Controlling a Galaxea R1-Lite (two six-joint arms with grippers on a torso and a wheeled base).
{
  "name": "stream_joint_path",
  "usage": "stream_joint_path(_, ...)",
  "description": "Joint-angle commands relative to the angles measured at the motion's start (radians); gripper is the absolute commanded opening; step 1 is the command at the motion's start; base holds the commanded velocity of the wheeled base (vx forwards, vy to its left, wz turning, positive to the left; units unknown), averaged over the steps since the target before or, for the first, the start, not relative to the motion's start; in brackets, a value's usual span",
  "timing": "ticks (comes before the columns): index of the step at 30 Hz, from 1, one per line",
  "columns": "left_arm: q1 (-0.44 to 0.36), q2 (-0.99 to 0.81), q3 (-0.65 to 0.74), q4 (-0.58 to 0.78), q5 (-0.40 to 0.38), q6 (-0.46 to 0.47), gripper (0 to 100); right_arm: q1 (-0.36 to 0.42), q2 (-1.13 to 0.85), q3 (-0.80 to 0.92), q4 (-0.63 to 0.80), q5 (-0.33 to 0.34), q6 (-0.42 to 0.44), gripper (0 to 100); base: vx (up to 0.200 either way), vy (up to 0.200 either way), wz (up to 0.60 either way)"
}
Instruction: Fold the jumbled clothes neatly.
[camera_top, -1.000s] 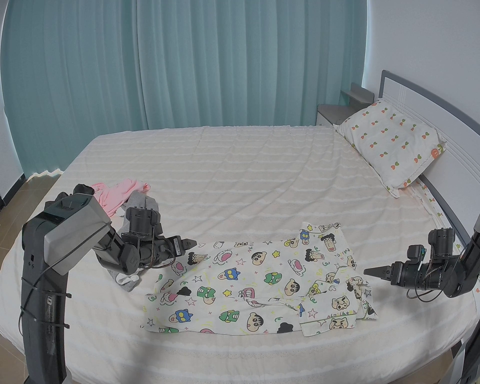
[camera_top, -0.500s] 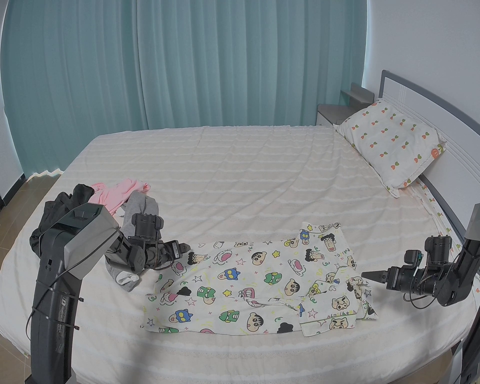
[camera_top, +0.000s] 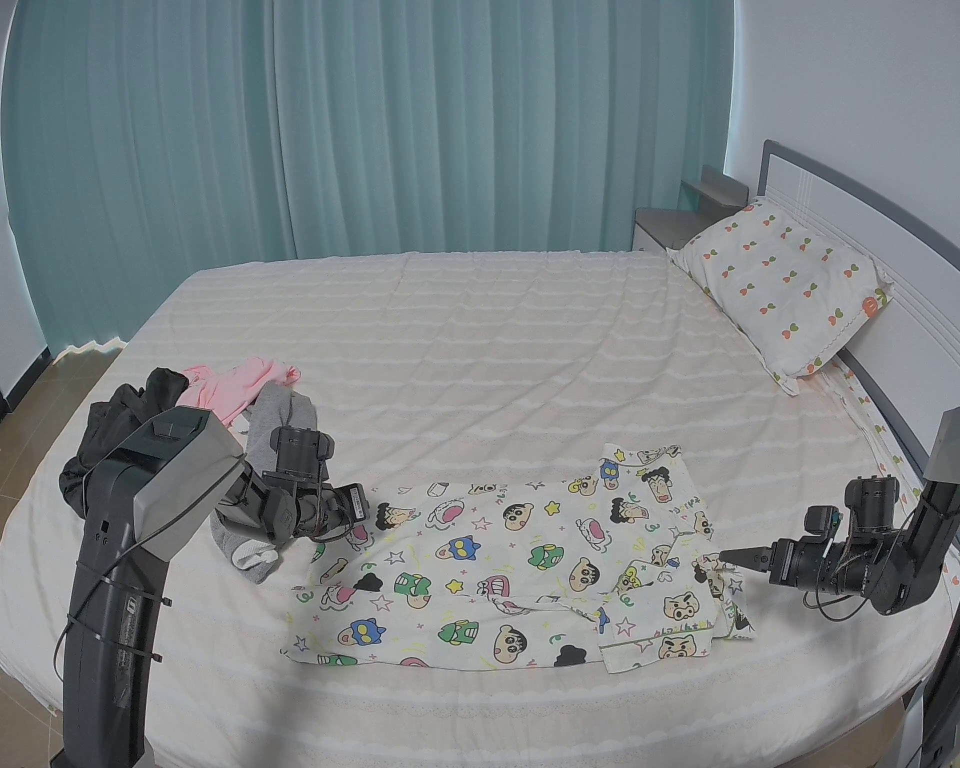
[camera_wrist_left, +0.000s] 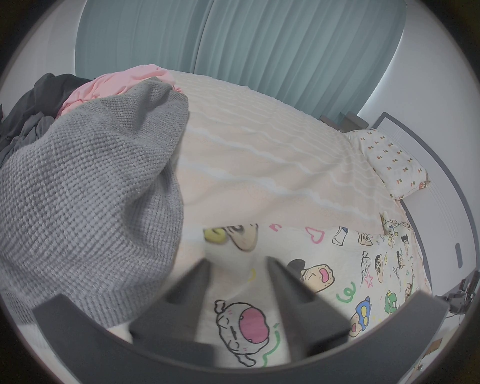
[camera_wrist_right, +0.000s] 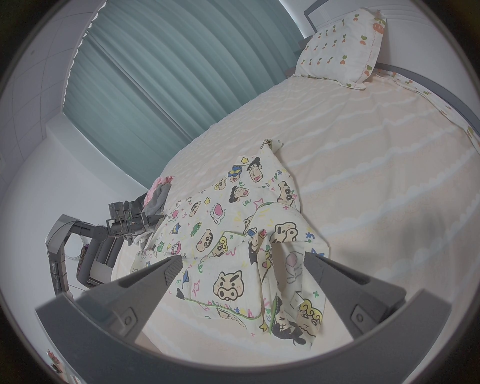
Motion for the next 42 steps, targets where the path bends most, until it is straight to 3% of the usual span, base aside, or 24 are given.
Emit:
stream_joint_path(1, 0.005, -0.035, 0.013, -0.003, 0.011, -0.001, 0, -0.004, 0.005, -0.033, 0.009, -0.001, 0.015, 100, 0.0, 0.0, 0.0)
stream_joint_path(5, 0.005, -0.098, 0.043, -0.004, 0.041, -0.001, 0, -0.002, 0.025, -0.145, 0.067, -0.012, 0.044, 100, 0.0, 0.0, 0.0)
stream_joint_path(12, 0.0, -0.124, 0.039, -0.009, 0.103, -0.001, 0, -0.002, 0.084, -0.423, 0.303, -0.053, 0.044, 100, 0.0, 0.0, 0.0)
stream_joint_path(17, -0.02, -0.122, 0.043, -0.01, 0.123, -0.001, 0, 0.001, 0.199, -0.733, 0.569, -0.053, 0.044, 100, 0.0, 0.0, 0.0)
stream_joint_path(22, -0.046, -0.125, 0.05, -0.009, 0.185, -0.009, 0, 0.019, 0.27, -0.911, 0.745, -0.058, 0.043, 100, 0.0, 0.0, 0.0)
stream_joint_path(29, -0.063, -0.148, 0.074, -0.012, 0.184, -0.021, 0, 0.056, 0.362, -1.052, 0.791, -0.084, 0.043, 100, 0.0, 0.0, 0.0)
stream_joint_path(31, -0.069, -0.151, 0.07, -0.012, 0.184, -0.022, 0, 0.101, 0.437, -1.169, 0.837, -0.145, 0.046, 100, 0.0, 0.0, 0.0)
stream_joint_path(34, -0.072, -0.153, 0.073, -0.012, 0.184, -0.021, 0, 0.127, 0.505, -1.276, 0.845, -0.17, 0.044, 100, 0.0, 0.0, 0.0)
stream_joint_path(42, -0.072, -0.181, 0.119, -0.013, 0.181, -0.047, 0, 0.135, 0.58, -1.393, 0.929, -0.174, 0.043, 100, 0.0, 0.0, 0.0)
